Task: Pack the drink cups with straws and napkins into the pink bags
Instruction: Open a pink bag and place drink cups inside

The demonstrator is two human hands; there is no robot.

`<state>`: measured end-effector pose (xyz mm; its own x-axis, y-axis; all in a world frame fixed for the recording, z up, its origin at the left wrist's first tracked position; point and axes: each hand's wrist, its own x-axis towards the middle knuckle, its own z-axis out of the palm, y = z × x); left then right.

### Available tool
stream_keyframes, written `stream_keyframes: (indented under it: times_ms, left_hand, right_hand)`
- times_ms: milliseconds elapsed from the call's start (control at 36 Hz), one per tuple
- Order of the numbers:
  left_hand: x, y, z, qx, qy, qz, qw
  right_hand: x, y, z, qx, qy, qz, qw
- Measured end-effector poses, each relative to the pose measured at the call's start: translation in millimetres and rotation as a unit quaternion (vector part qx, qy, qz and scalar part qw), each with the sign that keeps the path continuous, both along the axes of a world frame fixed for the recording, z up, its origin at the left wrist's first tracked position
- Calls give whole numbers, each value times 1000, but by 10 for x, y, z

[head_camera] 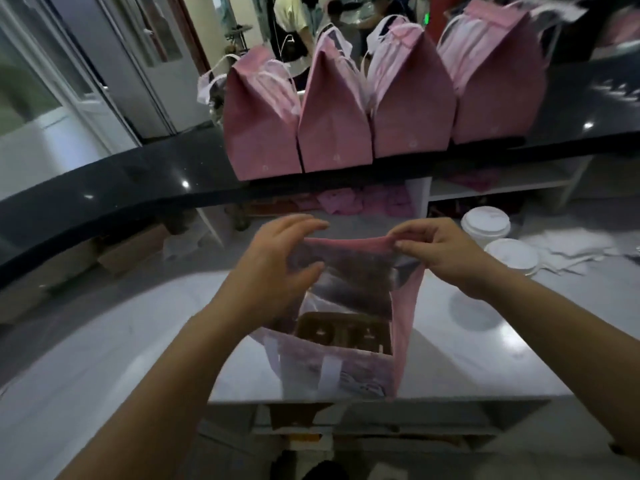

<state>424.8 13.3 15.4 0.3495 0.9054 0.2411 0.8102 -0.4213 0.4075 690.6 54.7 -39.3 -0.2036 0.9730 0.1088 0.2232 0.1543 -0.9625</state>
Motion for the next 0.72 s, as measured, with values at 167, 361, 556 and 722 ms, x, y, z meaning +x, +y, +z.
stream_keyframes:
  times_ms: [167,361,556,722]
  left_hand:
    - [211,691,120,-113,106,-107,982]
    - [467,1292,72,-120,108,-217,963]
    - [504,1715,30,-168,71,-275,944]
    - [422,2029,-78,-226,-19,-261,939]
  right_hand:
    - [105,38,26,-5,-21,-54,998]
    - [168,-19,37,-34,-50,-137,989]
    - [208,-197,53,-89,-32,-206,974]
    - [48,-454,-7,-118,6,-274,954]
